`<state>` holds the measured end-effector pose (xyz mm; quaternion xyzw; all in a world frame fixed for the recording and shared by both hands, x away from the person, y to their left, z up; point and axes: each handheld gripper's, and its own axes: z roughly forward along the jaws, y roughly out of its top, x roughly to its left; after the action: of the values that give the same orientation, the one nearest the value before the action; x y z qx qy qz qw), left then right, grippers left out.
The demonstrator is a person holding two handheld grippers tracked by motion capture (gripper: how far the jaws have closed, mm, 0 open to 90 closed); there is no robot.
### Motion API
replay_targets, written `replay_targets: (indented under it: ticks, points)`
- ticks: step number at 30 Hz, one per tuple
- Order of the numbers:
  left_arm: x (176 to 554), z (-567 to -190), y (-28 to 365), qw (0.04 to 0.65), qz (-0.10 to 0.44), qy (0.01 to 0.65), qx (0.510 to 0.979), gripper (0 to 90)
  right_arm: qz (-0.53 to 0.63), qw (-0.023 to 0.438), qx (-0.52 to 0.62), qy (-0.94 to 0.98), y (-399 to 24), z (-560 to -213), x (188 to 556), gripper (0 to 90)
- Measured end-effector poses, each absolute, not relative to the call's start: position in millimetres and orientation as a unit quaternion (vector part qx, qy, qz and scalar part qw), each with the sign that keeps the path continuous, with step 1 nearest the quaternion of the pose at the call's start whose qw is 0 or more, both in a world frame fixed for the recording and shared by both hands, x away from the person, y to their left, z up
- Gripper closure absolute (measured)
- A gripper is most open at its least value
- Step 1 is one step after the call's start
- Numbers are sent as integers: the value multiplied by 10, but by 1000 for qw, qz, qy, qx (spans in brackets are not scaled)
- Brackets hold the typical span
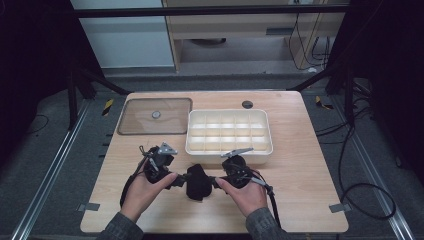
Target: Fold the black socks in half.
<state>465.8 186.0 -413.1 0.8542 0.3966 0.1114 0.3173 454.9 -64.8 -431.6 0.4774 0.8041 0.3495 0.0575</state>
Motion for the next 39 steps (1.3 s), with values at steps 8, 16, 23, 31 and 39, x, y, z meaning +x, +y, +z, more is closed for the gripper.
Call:
replay_targets:
  ticks: [8, 16, 23, 31, 39]
  points:
    - [4562, -4318, 2221, 308, 129, 413, 847, 112, 353, 51, 476, 804, -421, -4353, 4563, 388]
    - [4550, -4520, 2473, 309, 135, 437, 834, 109, 337, 42, 488, 804, -307, -4436, 4682, 395]
    - [4527, -4672, 2612, 317, 137, 449, 824, 102, 335, 34, 495, 801, -268, -4471, 4735, 383]
    - [4505, -4765, 2658, 310, 135, 459, 821, 95, 328, 29, 497, 803, -203, -4564, 4751, 382]
    - [4497, -4815, 2660, 307, 130, 466, 819, 95, 329, 17, 499, 802, -153, -4675, 4719, 380]
